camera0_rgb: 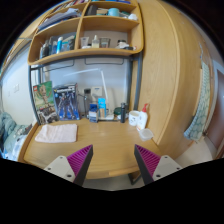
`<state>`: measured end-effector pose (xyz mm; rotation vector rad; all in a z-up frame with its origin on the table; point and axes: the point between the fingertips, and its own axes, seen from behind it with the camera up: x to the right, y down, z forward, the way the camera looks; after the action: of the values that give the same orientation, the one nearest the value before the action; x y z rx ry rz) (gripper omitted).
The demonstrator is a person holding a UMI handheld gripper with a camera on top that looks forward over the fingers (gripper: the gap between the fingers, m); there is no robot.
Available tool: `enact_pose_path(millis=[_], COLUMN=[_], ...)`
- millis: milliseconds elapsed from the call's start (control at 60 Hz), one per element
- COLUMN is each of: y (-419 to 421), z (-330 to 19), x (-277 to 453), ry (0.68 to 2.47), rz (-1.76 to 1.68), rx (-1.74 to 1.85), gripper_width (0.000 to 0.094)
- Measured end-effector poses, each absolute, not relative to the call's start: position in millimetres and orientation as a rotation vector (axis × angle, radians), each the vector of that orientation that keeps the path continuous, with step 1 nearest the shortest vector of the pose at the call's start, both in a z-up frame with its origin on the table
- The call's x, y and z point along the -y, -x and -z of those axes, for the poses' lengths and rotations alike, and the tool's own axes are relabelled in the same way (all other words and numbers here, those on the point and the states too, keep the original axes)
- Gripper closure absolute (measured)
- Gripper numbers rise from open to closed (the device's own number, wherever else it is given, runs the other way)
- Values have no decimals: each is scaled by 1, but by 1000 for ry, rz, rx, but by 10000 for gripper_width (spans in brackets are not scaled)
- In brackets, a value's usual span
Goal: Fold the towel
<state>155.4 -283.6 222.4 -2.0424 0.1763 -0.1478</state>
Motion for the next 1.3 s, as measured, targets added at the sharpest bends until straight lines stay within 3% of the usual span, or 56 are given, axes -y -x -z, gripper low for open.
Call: enact_pose_path(millis=[167,550,850,1083,1100,1150,1250,1300], y=[-100,177,338,368,367,368,360,361], z=[-183,-52,-22,18,18,18,16,16], x=[271,147,10,-53,-54,-56,-62,-61], ry=[2129,2300,2295,2334,2321,2303,2287,2289], rz=[99,-124,-181,-66,-43,-21,25,22], rx=[-115,205,248,292,301,322,324,322], gripper_width=[91,93,117,306,283,434,862,862])
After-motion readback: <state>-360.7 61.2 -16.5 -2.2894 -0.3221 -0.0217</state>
